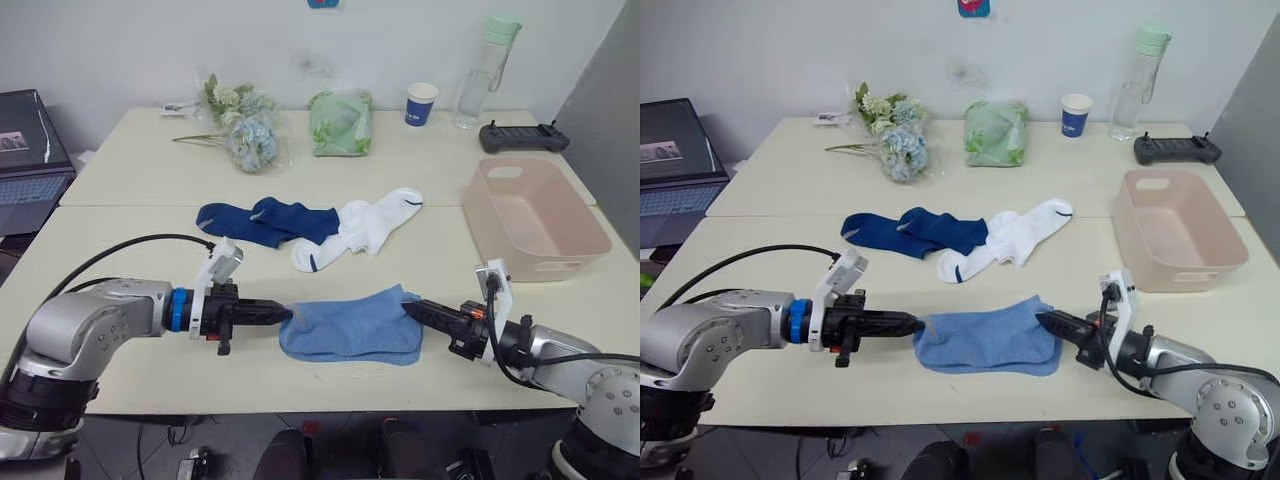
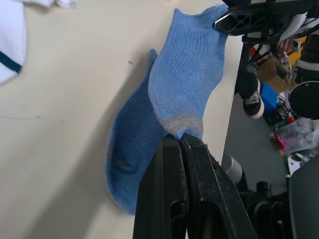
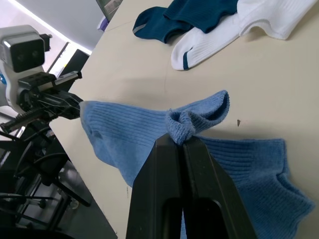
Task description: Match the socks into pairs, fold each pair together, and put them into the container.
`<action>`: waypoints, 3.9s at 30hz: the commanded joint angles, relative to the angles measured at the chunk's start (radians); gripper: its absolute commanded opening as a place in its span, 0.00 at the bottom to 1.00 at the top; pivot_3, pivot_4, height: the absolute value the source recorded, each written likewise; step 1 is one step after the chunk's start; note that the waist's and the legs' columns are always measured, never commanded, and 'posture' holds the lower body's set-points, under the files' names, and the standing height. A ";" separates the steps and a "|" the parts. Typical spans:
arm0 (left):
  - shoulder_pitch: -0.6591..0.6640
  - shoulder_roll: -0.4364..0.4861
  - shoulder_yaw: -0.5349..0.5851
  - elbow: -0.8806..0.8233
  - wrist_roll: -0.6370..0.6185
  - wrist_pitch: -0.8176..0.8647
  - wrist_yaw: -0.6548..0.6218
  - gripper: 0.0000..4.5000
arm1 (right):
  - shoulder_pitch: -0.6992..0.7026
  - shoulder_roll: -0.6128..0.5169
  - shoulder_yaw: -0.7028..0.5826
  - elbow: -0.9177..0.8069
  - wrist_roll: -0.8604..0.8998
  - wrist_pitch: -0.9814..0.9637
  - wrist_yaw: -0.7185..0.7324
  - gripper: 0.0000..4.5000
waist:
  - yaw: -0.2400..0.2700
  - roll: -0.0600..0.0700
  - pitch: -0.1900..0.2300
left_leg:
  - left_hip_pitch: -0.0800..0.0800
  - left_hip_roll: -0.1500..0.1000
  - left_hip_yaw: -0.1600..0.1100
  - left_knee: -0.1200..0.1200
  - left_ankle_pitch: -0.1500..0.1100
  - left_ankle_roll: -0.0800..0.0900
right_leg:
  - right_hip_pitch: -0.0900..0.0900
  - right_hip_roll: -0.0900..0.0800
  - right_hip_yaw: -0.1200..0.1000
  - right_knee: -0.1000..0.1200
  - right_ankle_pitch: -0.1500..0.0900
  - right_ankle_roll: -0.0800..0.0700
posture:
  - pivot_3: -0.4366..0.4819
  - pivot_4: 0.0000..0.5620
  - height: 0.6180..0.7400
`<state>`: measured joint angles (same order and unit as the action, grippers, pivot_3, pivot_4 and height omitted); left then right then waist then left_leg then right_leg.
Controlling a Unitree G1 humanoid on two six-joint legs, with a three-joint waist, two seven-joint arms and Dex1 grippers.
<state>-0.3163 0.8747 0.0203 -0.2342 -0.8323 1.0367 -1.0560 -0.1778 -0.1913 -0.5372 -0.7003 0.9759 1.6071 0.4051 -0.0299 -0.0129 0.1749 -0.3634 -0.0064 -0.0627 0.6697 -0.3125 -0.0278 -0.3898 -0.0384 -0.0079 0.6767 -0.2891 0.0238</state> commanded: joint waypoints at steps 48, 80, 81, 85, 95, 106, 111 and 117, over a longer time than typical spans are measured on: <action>0.031 -0.072 -0.063 0.076 0.165 -0.072 0.045 0.00 | 0.168 -0.197 0.318 0.123 -0.043 -0.414 -0.104 0.01 | 0.001 0.000 0.000 | 0.000 0.000 0.000 -0.005 0.000 0.000 | -0.001 0.000 0.000 -0.003 0.000 0.000 | 0.48 0.27 1.00; 0.048 0.026 0.053 -0.008 0.231 -0.329 -0.067 1.00 | 0.040 -0.507 0.347 0.071 -0.139 -0.664 0.143 1.00 | 0.001 0.000 0.000 | 0.000 0.000 0.001 -0.005 0.000 0.000 | 0.000 0.001 -0.001 -0.003 0.000 0.000 | 0.48 0.27 1.00; 0.034 0.014 0.047 -0.011 0.238 -0.355 -0.063 1.00 | 0.025 -0.515 0.396 0.065 -0.176 -0.708 0.175 1.00 | 0.002 -0.001 0.000 | 0.000 0.000 0.001 -0.005 0.000 0.000 | 0.000 0.001 -0.001 -0.003 0.000 0.000 | 0.48 0.27 1.00; 0.029 -0.088 -0.042 -0.061 0.307 -0.540 -0.061 0.86 | -0.020 -0.520 0.634 0.115 -0.396 -0.924 0.286 0.78 | 0.003 -0.001 0.000 | 0.000 0.000 0.001 -0.004 0.000 0.000 | 0.000 0.000 -0.001 -0.003 0.000 0.000 | 0.48 0.27 1.00; 0.078 -0.190 -0.268 0.027 0.584 -0.836 -0.042 0.12 | -0.024 -0.489 0.864 0.412 -0.705 -1.261 0.449 0.00 | 0.005 -0.002 0.000 | 0.000 0.000 0.002 0.000 0.001 -0.001 | 0.001 0.000 0.000 -0.003 0.000 0.000 | 0.48 0.27 1.00; 0.143 -0.152 -0.234 0.146 0.626 -0.946 -0.073 0.01 | 0.105 -0.580 0.789 0.474 -0.777 -1.374 0.505 0.00 | 0.007 -0.002 -0.001 | 0.000 0.000 0.001 0.005 0.000 0.000 | 0.003 0.000 -0.001 -0.001 0.000 0.000 | 0.48 0.27 1.00; 0.147 -0.151 -0.194 0.136 0.563 -0.925 -0.093 0.01 | 0.133 -0.589 0.712 0.433 -0.720 -1.349 0.528 0.00 | 0.007 -0.002 -0.001 | 0.000 -0.001 0.001 0.006 0.000 0.000 | 0.004 0.000 -0.001 0.000 0.000 0.000 | 0.48 0.27 1.00; 0.149 -0.141 -0.120 0.067 0.489 -0.859 -0.084 0.00 | 0.134 -0.572 0.505 0.232 -0.367 -0.998 0.467 0.04 | 0.006 -0.002 0.000 | -0.001 0.000 0.000 0.006 0.000 0.000 | 0.002 0.000 0.000 0.002 0.000 0.000 | 0.48 0.27 1.00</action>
<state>-0.1681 0.7210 -0.1397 -0.1125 -0.3024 0.1559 -1.1427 -0.0392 -0.7541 0.0272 -0.4027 0.5285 0.5370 0.8900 -0.0239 -0.0146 0.1747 -0.3640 -0.0058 -0.0628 0.6761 -0.3127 -0.0274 -0.3872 -0.0385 -0.0087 0.6782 -0.2891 0.0235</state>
